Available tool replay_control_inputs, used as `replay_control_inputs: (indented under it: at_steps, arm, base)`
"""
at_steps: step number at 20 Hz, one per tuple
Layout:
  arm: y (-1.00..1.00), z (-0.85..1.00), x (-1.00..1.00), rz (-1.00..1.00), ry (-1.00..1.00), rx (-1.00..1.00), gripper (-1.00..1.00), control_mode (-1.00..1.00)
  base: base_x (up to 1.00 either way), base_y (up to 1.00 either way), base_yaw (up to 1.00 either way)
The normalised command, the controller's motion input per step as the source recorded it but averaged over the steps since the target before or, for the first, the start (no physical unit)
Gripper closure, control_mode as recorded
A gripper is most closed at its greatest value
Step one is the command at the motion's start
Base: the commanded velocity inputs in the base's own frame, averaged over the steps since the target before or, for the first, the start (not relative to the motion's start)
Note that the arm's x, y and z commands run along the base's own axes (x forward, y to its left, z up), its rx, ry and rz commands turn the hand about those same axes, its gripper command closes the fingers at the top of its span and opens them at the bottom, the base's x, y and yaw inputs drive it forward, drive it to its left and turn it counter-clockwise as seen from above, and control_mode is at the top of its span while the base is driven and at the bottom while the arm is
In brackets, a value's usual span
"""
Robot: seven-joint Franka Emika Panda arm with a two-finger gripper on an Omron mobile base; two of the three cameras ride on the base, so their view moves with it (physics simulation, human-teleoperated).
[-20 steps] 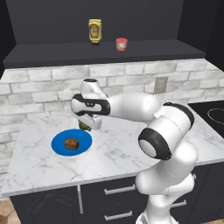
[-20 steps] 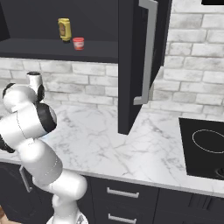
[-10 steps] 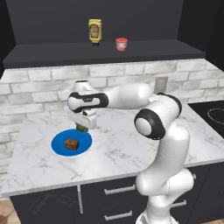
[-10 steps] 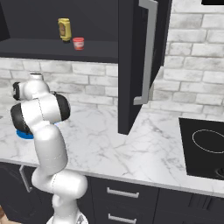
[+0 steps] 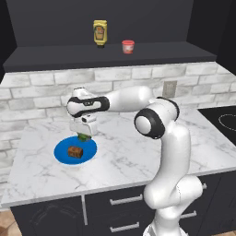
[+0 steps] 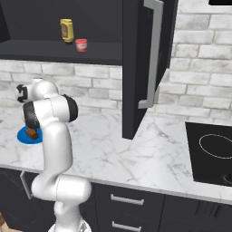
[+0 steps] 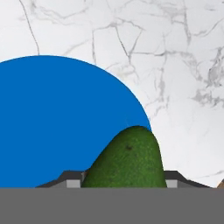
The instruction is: Pick the avocado and bread from the counter and place them on the plate. Then pick the jam from the cabinet and place it next to the plate. Lastly close the cabinet door.
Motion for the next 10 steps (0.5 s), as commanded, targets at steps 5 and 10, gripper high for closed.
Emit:
replay_control_inputs:
  at_steps: [5, 10]
  arm:
    - [0.01, -0.29, 0.02, 0.00, 0.02, -0.07, 1.00, -1.00]
    - [0.01, -0.24, 0.08, 0.00, 0.00, -0.06, 1.00, -1.00]
  base:
    - [0.00, 0.00, 0.00]
    - [0.00, 0.00, 0.00]
